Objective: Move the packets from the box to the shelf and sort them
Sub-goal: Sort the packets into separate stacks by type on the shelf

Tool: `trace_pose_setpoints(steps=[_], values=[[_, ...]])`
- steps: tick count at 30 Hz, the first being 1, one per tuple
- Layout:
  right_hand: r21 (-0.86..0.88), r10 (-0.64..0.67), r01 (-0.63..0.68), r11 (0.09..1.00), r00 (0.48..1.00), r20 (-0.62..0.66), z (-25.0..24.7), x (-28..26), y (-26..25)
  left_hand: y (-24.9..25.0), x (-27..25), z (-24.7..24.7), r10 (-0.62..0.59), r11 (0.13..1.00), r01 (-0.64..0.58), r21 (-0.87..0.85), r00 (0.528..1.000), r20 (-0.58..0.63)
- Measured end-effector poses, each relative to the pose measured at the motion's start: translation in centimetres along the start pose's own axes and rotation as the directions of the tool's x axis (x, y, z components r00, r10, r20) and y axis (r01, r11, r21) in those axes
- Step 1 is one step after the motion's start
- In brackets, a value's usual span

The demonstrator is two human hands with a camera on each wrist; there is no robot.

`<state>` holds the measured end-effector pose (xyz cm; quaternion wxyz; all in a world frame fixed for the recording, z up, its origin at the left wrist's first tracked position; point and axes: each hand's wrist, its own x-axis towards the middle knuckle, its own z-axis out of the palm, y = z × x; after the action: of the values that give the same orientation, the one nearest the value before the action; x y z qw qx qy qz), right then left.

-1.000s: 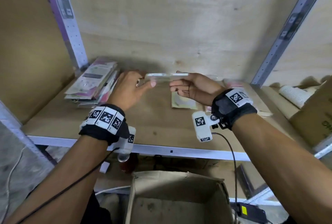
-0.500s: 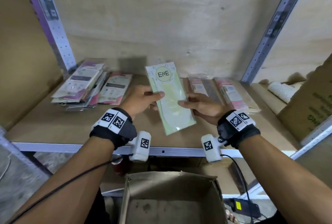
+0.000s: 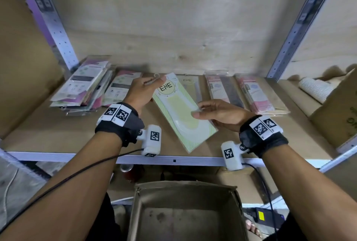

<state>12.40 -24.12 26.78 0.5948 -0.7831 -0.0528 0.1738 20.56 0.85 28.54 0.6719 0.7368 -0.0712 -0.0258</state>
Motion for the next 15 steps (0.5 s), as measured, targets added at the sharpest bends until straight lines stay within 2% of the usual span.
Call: trace_pose_setpoints(steps=[3, 5, 8, 12, 15], values=[[-0.029, 0.038, -0.034, 0.999, 0.989, 0.143, -0.5, -0.1, 0.1, 0.1, 0.4, -0.1, -0.079, 0.996, 0.078, -0.04, 0.997, -0.014], [-0.002, 0.051, -0.051, 0.999, 0.987, 0.151, -1.0, -0.1, 0.1, 0.2, 0.5, -0.1, -0.154, 0.976, 0.157, -0.15, 0.988, 0.034], [0.028, 0.061, -0.062, 0.998, 0.997, 0.038, -1.4, -0.2, -0.5, 0.4, 0.7, 0.1, -0.215, 0.936, 0.23, -0.266, 0.973, 0.085], [0.083, 0.018, -0.011, 0.996, 0.997, -0.076, -1.7, 0.2, -0.6, 0.5, 1.0, 0.5, -0.213, 0.916, 0.228, -0.33, 0.974, 0.083], [0.119, -0.025, 0.045, 0.992, 0.986, -0.162, -1.7, 1.2, -0.6, 0.0, 1.0, 1.0, -0.215, 0.936, 0.255, -0.243, 0.96, 0.178]])
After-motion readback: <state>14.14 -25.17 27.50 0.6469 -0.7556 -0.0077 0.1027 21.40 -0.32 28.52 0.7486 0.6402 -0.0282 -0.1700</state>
